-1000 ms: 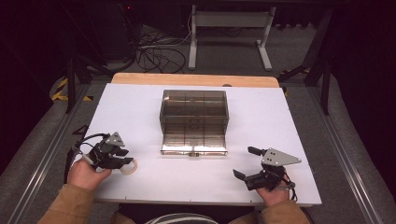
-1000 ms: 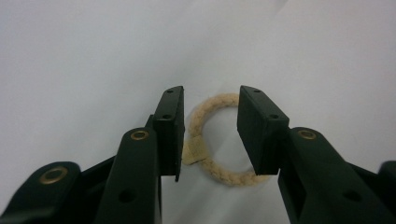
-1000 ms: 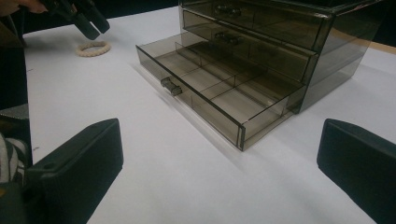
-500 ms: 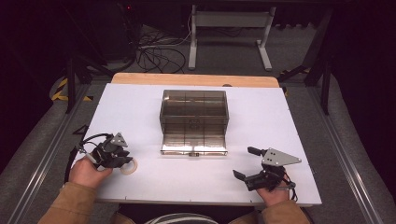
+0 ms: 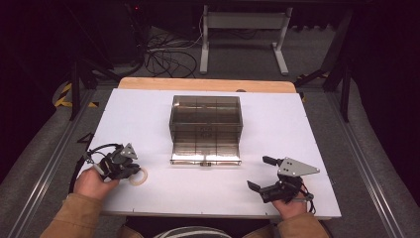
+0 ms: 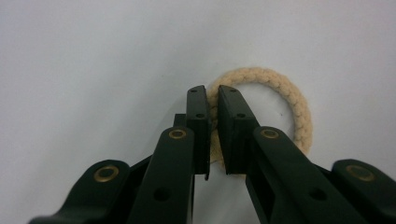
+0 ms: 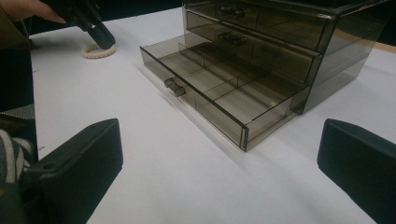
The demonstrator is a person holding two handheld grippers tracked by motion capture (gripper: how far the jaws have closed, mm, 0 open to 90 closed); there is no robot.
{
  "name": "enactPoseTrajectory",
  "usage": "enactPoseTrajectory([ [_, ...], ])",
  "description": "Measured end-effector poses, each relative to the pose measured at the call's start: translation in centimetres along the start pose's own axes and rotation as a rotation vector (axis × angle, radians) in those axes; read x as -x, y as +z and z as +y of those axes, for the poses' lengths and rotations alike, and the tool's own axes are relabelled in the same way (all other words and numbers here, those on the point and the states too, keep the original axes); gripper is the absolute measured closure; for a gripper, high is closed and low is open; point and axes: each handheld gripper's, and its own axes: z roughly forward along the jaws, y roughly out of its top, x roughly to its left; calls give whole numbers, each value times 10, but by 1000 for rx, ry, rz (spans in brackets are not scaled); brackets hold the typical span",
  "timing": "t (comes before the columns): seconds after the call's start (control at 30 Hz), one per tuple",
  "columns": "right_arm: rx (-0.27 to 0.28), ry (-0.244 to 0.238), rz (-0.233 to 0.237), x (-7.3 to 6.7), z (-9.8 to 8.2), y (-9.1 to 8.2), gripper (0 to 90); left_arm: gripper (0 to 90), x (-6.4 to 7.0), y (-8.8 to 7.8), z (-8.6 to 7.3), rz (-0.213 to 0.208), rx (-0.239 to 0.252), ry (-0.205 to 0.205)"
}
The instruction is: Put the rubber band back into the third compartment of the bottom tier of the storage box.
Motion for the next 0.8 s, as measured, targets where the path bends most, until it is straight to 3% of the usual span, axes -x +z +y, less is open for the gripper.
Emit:
enactPoseTrajectory([
  [0.4,-3,-1,-1,0,0,0,8,849,1,-1,1,8,0,-6],
  [0.8,-8,0,-11,0,0,1,9,852,-3,-15,-2,43,94,-62],
])
